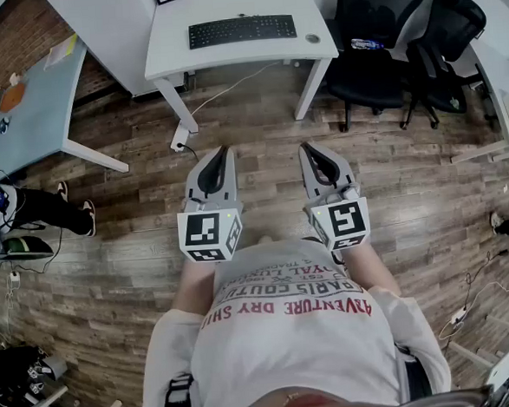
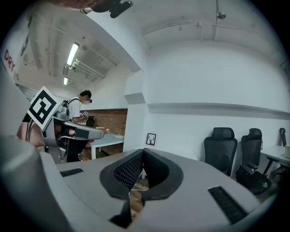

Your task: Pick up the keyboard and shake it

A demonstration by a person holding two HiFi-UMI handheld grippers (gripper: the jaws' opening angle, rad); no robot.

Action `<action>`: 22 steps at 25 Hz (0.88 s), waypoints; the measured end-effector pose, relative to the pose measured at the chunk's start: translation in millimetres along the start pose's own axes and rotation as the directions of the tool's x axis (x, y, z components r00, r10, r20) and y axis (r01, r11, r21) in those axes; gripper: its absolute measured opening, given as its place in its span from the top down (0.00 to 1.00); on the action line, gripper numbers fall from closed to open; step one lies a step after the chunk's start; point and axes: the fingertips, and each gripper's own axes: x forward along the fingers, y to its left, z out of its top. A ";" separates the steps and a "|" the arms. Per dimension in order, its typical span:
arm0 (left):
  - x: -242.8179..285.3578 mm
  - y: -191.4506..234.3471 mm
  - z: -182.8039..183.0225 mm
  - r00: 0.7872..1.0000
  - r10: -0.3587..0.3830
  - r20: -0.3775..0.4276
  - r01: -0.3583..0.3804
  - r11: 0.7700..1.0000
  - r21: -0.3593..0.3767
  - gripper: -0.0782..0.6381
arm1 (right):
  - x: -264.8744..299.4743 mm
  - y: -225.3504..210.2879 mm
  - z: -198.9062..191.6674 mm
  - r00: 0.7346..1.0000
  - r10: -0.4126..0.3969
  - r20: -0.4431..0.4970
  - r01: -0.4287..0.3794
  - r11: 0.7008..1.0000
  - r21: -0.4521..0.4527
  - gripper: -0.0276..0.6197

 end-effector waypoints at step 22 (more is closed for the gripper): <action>26.9 5.4 -32.7 0.997 -0.026 -0.074 0.019 0.994 -0.105 0.85 | 4.1 -24.3 -21.5 0.995 -0.068 -0.073 0.073 0.996 0.057 0.92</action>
